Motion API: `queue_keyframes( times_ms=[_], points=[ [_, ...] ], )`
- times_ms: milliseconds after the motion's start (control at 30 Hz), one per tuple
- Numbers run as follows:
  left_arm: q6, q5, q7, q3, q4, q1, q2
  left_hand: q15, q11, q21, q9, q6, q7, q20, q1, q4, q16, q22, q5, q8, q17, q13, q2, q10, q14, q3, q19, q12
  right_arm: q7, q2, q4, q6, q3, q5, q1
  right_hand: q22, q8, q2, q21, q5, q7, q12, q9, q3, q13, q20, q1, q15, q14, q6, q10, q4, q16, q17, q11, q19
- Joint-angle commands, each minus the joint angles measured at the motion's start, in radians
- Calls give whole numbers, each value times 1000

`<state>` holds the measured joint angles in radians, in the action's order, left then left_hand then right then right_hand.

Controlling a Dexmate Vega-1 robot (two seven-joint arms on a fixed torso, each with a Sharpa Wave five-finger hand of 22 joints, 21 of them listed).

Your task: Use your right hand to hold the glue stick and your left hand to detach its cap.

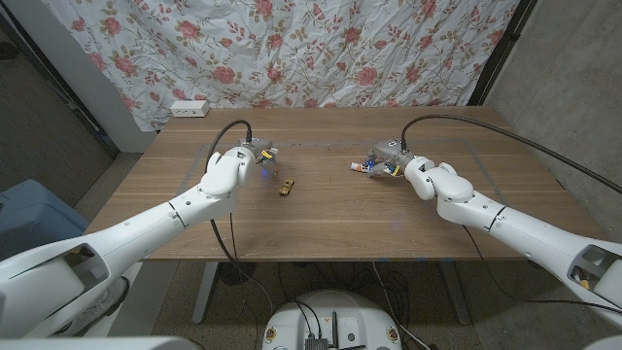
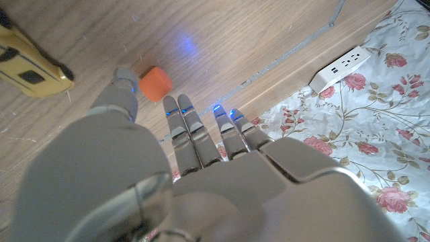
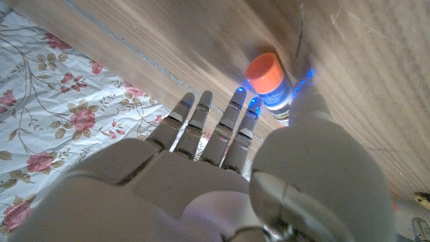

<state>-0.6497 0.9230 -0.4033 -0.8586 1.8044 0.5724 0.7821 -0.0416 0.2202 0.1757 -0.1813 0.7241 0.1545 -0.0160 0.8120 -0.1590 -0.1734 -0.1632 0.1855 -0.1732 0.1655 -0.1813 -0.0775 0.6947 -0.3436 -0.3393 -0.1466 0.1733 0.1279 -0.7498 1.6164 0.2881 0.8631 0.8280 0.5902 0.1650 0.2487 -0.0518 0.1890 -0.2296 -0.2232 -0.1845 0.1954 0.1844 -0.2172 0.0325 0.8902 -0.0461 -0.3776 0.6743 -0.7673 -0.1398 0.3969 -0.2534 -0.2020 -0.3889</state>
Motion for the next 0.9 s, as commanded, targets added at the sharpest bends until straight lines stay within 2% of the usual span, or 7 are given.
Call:
queue_keyframes(
  times_ms=[33, 233, 333, 400, 433, 567, 900],
  points=[
    [-1, 16, -12, 11, 11, 6, 5, -47, -1, 2, -1, -16, -4, 2, -13, 4, 0, -2, 3, -2, 2, -2, -1, -34, 13, 7, 5, -5, 34, -5, 10, -8, 0, -7, -10, 4, -21, -15, -3, -16, 1, 1, 2, -11, 0, 12, -31, -52, 20, -50, 52, 7, -17, -5, 18, 9],
    [-5, 24, -14, 15, 17, 13, 7, -43, -1, 0, 0, -41, -5, 2, -21, 5, 0, -2, 2, -3, 2, -2, -1, -66, 30, 11, 20, -3, 52, -9, 13, -20, -1, -17, -14, 4, -37, -30, -3, -25, 3, 2, 2, -22, 0, 22, -61, -33, 49, -95, 93, 14, -33, -8, 40, 16],
    [-13, 30, -18, 18, 24, 18, 9, -39, -1, 0, 0, -57, -8, 3, -25, 5, 1, -2, 2, -2, 2, -1, -2, -85, 41, 13, 26, -3, 55, -11, 14, -26, -4, -21, -14, 4, -55, -41, -3, -36, 6, 1, 1, -37, 0, 32, -106, -17, 66, -151, 130, 28, -43, -12, 60, 26],
    [-14, 29, -18, 22, 29, 22, 12, -37, -4, 1, 0, -76, -10, 5, -30, 5, 0, -2, 1, -3, 2, -1, -3, -118, 48, 16, 32, -6, 61, -12, 15, -29, -6, -28, -14, 5, -56, -43, -3, -40, 5, 2, 0, -41, 0, 33, -119, -14, 73, -159, 142, 32, -47, -13, 62, 30],
    [-19, 29, -19, 25, 32, 24, 12, -34, -4, 1, -1, -83, -10, 5, -33, 6, 0, -2, 0, -3, 2, -1, -4, -126, 53, 17, 34, -6, 60, -12, 15, -32, -7, -31, -14, 5, -60, -47, -3, -45, 7, 1, -2, -48, 0, 36, -139, -3, 84, -182, 159, 38, -53, -14, 79, 34],
    [-23, 30, -22, 34, 42, 29, 18, -30, -6, 0, -2, -100, -7, 8, -44, 8, 1, -2, -1, -6, 2, 0, -5, -162, 67, 21, 46, -6, 64, -13, 14, -45, -10, -42, -15, 5, -66, -52, -4, -57, 13, 3, -4, -63, 0, 43, -183, 15, 108, -231, 206, 52, -66, -15, 98, 45],
    [-25, -21, 4, 74, 58, 51, 31, -19, -18, 0, -2, -172, -19, 18, -83, 14, -1, -3, -5, -4, 2, 2, -7, -253, 107, 36, 86, -3, 48, -16, 18, -70, -32, -84, -7, 5, -71, -58, -1, -72, 33, 6, -8, -82, 3, 49, -234, 66, 131, -311, 277, 67, -86, -11, 119, 50]
  ],
)
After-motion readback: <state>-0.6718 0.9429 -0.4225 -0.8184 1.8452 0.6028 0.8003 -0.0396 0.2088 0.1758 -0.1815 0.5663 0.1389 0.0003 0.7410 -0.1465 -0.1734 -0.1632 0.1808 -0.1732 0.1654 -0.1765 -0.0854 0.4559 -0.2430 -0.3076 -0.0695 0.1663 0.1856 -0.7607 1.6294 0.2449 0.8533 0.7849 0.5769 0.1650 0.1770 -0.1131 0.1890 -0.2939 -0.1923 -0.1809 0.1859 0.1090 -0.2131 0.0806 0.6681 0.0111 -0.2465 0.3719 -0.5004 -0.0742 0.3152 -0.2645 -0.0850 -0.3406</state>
